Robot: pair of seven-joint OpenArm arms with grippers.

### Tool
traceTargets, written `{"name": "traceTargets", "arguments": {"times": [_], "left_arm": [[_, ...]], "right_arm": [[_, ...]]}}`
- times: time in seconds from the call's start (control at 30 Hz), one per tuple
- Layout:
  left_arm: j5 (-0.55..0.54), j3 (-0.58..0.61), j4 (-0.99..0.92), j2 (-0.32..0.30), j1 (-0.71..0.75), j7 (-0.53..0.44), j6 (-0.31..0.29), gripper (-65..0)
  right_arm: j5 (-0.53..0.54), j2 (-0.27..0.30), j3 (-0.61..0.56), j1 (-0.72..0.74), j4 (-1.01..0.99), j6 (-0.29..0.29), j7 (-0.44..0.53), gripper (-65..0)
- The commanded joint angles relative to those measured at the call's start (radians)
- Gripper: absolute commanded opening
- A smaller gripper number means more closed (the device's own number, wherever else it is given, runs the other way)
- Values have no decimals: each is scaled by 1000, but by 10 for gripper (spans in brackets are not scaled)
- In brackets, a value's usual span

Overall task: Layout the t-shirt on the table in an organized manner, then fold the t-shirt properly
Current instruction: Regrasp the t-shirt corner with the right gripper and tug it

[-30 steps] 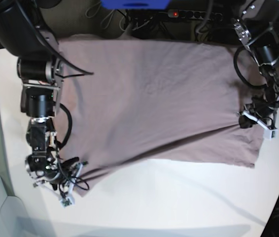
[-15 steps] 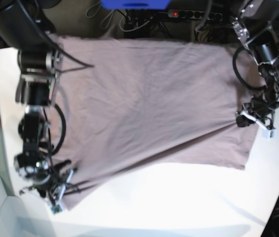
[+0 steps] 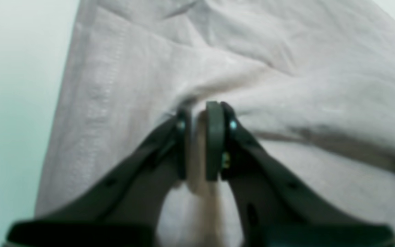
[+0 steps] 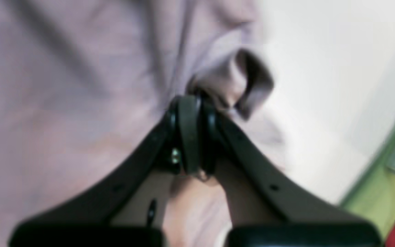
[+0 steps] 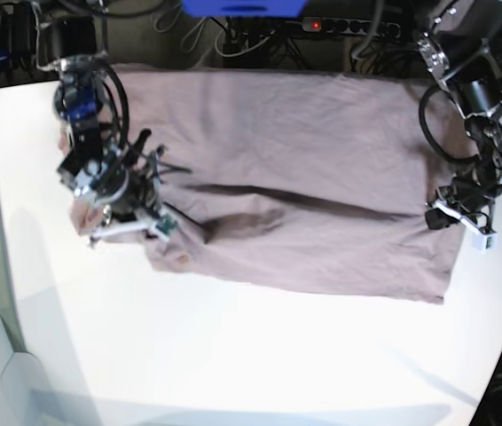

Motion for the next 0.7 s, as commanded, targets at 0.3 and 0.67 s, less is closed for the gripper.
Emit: {"name": "traceTargets", "arguments": {"times": [0.3,0.67], "left_arm": [[-5,-4,10,-14,-10,-3,2,-573],[-11,-4,10,-16,-9,-3,2,-573]], "right_arm": [[-1,111,-107,-4,75,-7,-131,-446],[-1,148,-13,-50,287,-7,-165,-379]]}}
